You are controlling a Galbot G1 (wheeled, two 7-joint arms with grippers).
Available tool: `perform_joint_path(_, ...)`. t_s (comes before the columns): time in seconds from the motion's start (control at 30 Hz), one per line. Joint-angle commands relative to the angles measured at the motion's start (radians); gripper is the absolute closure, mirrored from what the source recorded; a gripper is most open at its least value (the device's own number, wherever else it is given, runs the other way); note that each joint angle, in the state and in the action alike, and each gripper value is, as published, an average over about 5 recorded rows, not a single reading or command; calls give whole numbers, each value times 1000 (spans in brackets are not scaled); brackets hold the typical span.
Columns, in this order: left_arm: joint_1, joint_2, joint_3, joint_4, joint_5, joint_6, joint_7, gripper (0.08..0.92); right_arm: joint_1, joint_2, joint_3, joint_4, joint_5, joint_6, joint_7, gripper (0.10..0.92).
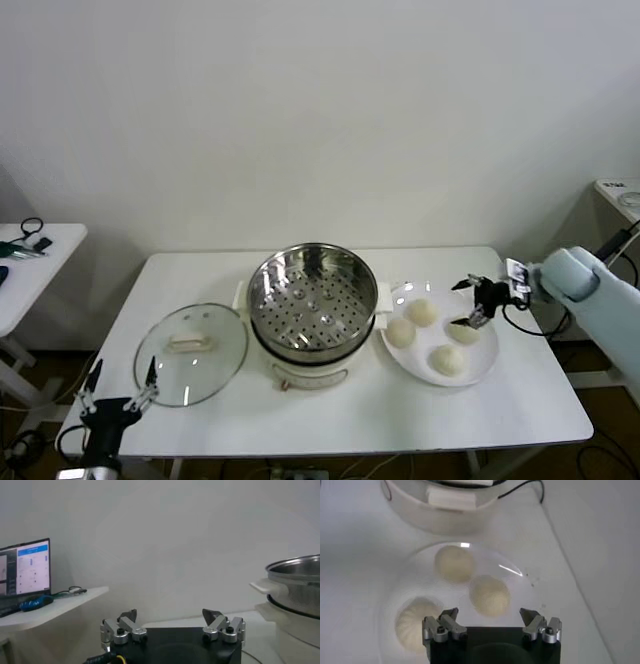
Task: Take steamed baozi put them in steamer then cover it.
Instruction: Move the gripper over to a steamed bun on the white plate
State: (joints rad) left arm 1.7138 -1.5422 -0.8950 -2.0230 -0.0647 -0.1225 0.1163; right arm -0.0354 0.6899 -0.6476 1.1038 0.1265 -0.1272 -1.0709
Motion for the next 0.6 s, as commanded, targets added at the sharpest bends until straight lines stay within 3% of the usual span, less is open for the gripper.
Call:
perform_joint_path(0.03, 1, 4, -1, 2, 0, 5, -1, 177, 313, 101, -385, -144, -13, 1, -74, 203)
perform_joint_path(0.6, -2, 22, 1, 12, 2, 7, -1, 177, 233, 347, -408, -389, -54, 2, -45, 203)
